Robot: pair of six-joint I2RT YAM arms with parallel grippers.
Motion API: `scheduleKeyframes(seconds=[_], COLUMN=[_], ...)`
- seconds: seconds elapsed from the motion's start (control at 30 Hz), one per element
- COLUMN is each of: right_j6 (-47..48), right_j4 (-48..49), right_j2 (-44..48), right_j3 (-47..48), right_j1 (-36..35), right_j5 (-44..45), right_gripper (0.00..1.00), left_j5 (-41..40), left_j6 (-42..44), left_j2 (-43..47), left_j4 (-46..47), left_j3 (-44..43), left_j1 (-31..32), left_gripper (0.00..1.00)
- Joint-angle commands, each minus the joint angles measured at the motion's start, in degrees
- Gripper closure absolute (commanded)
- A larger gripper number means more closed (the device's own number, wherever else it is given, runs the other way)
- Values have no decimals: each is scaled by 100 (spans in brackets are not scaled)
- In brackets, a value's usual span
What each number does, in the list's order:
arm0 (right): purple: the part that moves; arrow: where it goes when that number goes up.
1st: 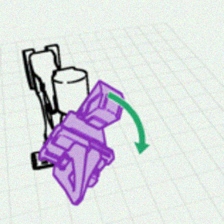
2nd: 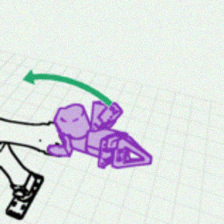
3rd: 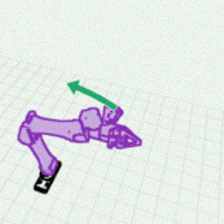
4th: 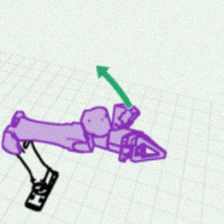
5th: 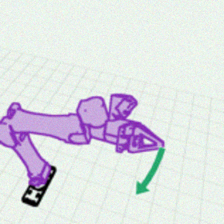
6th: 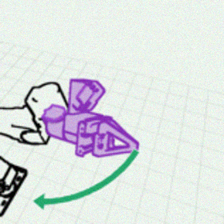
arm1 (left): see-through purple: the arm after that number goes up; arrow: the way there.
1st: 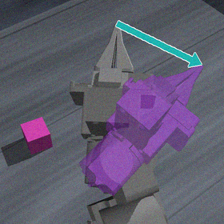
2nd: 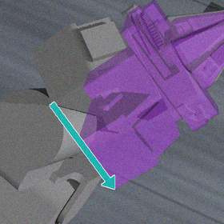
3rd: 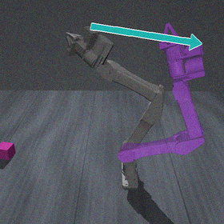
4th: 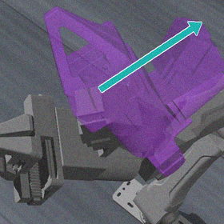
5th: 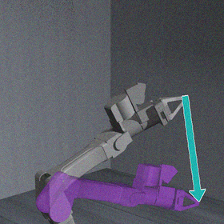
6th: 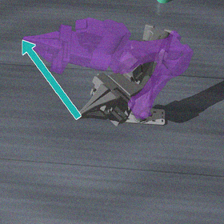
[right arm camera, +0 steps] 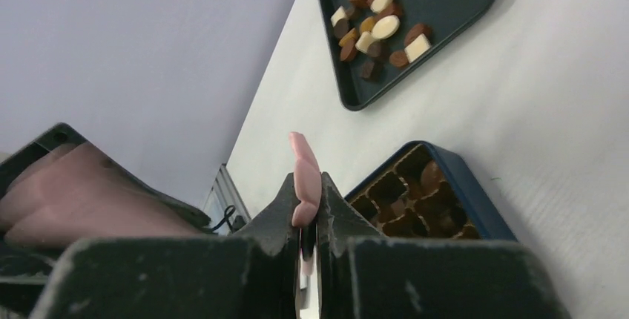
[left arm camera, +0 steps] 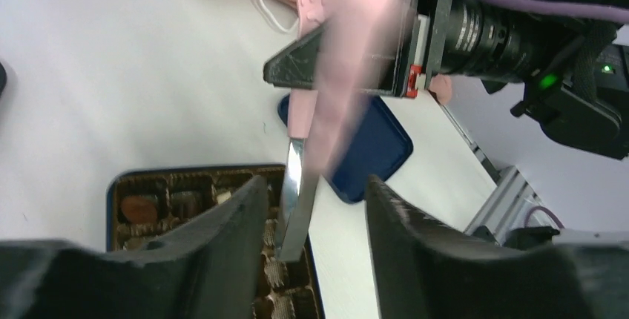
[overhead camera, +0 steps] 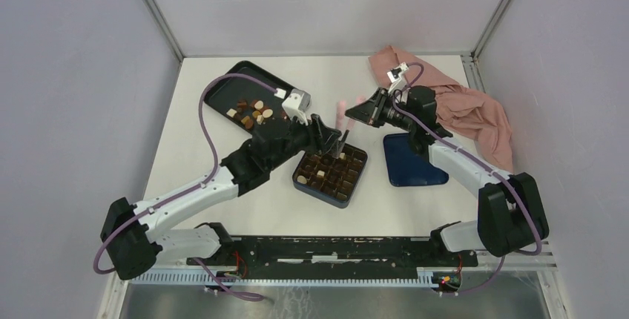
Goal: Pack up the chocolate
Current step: Adjust the clamp.
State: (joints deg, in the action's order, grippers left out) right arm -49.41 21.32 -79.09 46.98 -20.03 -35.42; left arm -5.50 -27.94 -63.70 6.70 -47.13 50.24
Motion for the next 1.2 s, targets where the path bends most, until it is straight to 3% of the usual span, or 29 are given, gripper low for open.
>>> scheduleKeyframes(seconds=[0.0, 0.13, 0.27, 0.43, 0.7, 1.0, 1.17], right_j6=[66, -46, -454, -826, -889, -1053, -1100], right_j4=[330, 327, 503, 542, 651, 1234, 2188], right_j2=[244, 423, 421, 357, 417, 371, 374], right_j3=[-105, -235, -339, -397, -401, -457, -554], right_j1=[253, 328, 407, 404, 399, 399, 405], right_j5=[193, 281, 200, 115, -79, -527, -955], right_gripper=[100, 100, 100, 100, 100, 99, 99], left_j5=[128, 7, -169, 376, 511, 1506, 2810], left_j6=[-93, 66, 12, -133, 315, -63, -865], left_j2=[-364, 63, 709, 660, -483, -1014, -723], left_j4=[163, -3, -39, 449, 482, 682, 1528], left_j3=[-711, -517, 112, 579, -56, -356, 128], left_j1=[-76, -80, -75, -71, -52, -160, -713], left_gripper=[33, 16, 9, 10, 10, 14, 9])
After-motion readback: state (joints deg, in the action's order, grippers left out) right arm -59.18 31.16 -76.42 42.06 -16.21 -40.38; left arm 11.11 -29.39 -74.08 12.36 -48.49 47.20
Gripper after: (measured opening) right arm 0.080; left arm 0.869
